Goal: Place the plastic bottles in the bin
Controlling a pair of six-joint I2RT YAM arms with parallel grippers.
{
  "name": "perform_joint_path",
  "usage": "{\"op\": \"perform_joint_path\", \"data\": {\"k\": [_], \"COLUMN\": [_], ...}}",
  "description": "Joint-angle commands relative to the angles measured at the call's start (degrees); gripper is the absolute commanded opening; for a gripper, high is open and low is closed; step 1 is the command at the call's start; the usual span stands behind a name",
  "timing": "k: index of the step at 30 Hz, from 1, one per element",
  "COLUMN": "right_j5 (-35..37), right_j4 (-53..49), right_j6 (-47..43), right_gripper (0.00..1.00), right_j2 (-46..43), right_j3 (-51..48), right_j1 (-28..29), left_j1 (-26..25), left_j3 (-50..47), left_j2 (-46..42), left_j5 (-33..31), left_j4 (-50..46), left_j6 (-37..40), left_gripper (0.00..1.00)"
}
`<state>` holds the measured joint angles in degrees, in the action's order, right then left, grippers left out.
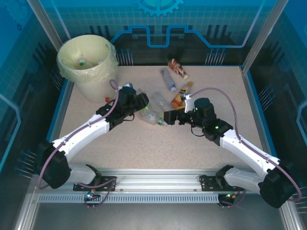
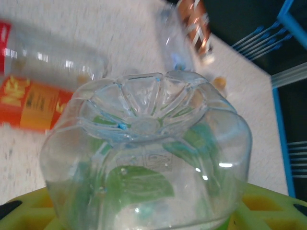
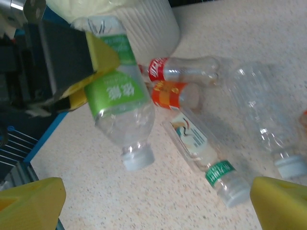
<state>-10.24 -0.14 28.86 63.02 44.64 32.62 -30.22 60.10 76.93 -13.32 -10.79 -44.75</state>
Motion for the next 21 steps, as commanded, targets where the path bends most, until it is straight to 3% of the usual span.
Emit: {"op": "perform_joint_path", "data": {"k": [1, 9, 21], "right_j5": [0.1, 0.7, 3.0], "right_j4": [6.9, 8.1, 5.5], "right_j6": [0.4, 1.0, 2.8], "right_gripper": [1.0, 1.0, 1.0], "right_j2": [0.9, 2.5, 2.7], "right_j3": [1.7, 3.5, 3.6], "right_j1": [0.6, 0.8, 0.9], "left_j1": [3.8, 15.0, 29.8], "left_j3": [4.2, 20.4, 43.6], "left_j2": [-1.9, 0.8, 16.6], "left_j5": [-1.7, -6.7, -10.1], "left_j4": [7.4, 5.8, -1.3], "left_j6": [7.2, 20.9, 33.6], "left_gripper": [0.55, 0.55, 0.56]}}
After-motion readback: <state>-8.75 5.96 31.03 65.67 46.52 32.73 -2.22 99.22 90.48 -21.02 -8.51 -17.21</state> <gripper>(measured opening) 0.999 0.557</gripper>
